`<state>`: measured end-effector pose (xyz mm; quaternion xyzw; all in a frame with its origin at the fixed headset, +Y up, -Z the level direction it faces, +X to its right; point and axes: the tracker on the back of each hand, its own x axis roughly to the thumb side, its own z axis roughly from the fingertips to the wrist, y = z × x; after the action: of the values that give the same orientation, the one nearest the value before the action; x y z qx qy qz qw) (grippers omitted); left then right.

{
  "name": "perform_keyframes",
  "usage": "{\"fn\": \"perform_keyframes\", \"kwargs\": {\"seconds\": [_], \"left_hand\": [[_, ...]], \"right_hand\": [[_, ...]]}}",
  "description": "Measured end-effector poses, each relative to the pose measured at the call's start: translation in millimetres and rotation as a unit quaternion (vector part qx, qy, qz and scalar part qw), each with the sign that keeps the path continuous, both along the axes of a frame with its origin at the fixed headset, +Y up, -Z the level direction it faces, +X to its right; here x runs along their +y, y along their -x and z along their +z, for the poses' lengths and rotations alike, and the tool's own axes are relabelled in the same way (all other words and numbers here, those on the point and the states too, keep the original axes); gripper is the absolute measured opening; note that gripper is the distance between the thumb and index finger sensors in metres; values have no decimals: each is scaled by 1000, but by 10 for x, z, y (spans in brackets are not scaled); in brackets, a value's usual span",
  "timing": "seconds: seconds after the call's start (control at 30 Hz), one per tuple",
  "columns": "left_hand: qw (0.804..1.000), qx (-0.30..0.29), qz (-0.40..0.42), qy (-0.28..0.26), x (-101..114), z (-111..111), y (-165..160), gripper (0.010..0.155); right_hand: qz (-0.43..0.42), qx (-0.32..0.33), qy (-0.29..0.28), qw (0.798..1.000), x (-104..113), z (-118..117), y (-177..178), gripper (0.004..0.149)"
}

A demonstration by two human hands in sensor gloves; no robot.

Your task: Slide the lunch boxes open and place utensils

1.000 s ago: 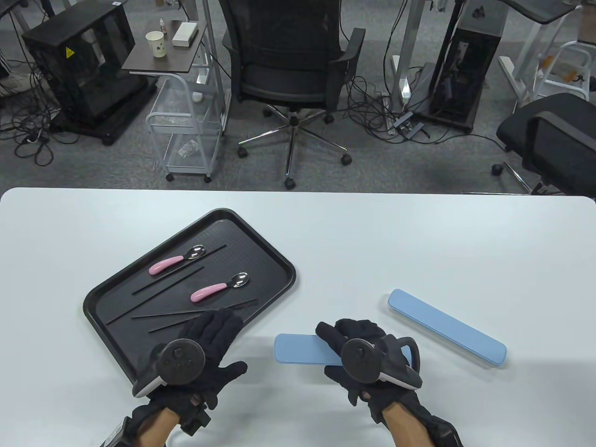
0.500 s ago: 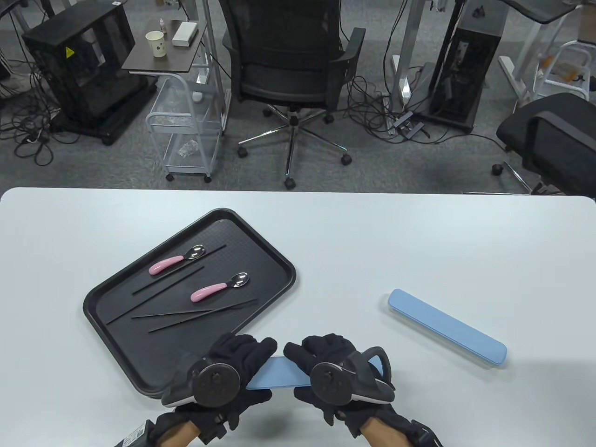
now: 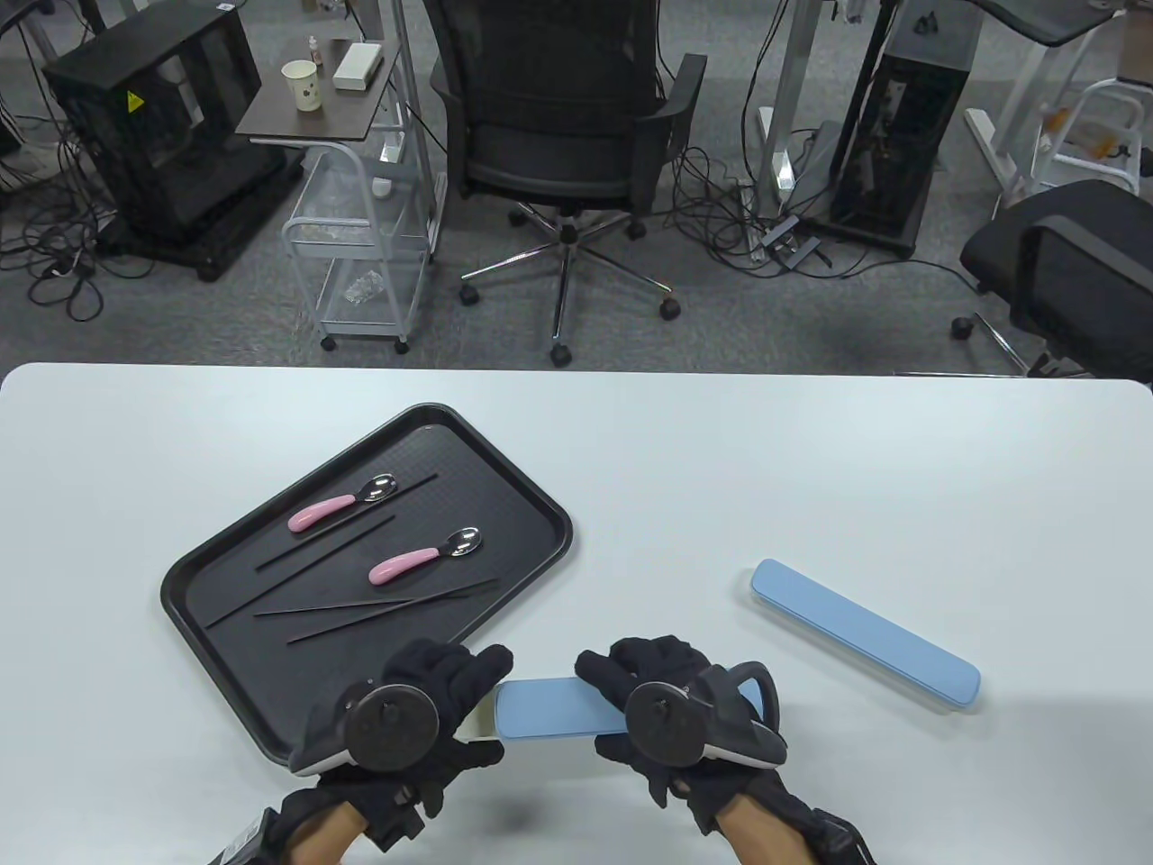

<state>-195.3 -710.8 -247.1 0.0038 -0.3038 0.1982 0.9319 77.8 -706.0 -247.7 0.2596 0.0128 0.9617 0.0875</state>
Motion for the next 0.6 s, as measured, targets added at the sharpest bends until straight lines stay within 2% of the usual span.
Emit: {"fn": "perform_keyframes", "kwargs": {"seconds": [0.37, 0.6], "left_hand": [[998, 43, 10, 34, -4, -121, 278, 80], [998, 42, 17, 38, -27, -136, 299, 80]], "right_hand": [[2, -50, 12, 999, -54, -158, -334, 77], [-13, -44, 22, 999, -47, -162, -365, 77]]}}
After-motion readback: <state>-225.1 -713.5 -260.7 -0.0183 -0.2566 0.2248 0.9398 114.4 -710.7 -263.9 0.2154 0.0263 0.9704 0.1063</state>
